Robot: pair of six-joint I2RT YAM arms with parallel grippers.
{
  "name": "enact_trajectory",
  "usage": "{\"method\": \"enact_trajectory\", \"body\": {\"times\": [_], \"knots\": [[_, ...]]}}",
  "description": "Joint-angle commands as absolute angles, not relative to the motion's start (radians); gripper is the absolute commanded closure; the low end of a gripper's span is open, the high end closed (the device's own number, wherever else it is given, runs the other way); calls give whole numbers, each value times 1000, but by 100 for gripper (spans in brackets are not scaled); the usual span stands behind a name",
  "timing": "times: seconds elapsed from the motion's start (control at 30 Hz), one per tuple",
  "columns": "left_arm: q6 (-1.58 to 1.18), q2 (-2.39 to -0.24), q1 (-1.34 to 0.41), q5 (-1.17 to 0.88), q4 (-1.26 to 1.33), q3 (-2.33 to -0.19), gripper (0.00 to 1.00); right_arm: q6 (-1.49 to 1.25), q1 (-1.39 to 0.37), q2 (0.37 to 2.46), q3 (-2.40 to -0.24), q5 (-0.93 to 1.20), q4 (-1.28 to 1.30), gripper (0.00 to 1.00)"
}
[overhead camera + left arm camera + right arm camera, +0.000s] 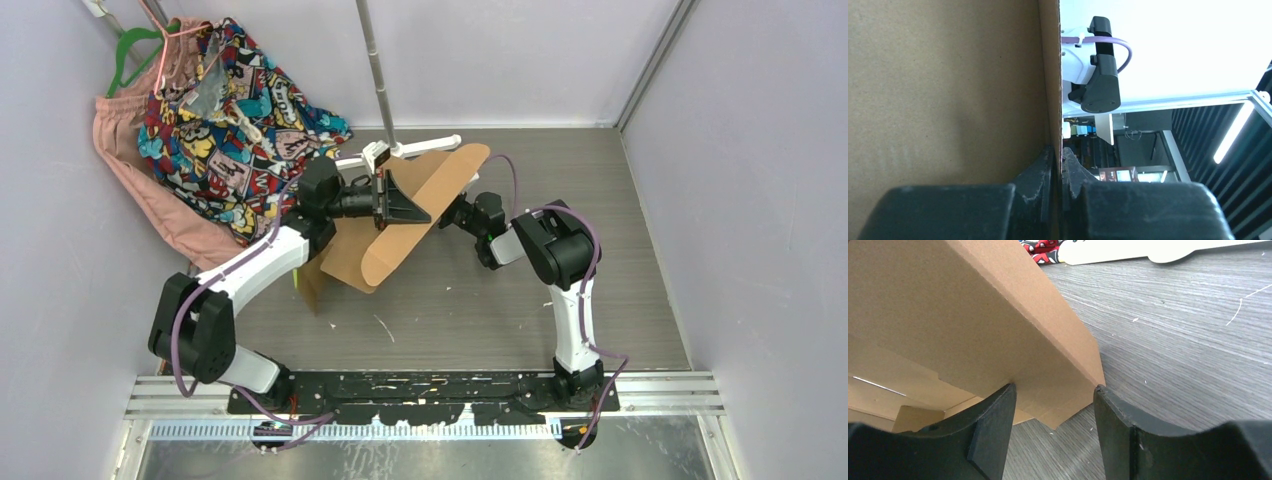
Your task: Fold the paper box
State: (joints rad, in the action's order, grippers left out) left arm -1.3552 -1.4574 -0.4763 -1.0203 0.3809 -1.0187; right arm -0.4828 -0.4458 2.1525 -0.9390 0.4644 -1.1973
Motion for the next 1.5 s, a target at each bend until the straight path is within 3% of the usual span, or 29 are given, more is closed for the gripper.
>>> {"method": "enact_trajectory", "body": {"times": [0.0,0.37,0.57,1.47], "knots": [[-1532,-1462,-472,-1108,687,-977,92,-459,-463,2121,-976,454,-1329,37],[-1725,-1563,-463,-1124,1000,-906,91,-423,-477,2140,-1025,464,-1300,34],[-2037,-1685,-463,-1110,1416,-868,91,-393,-487,2165,-1065,462,-1271,34],[-2094,-1674,-454,-1128,1431,-842,89,-360,-509,2256,-1298,454,-1112,33]]}}
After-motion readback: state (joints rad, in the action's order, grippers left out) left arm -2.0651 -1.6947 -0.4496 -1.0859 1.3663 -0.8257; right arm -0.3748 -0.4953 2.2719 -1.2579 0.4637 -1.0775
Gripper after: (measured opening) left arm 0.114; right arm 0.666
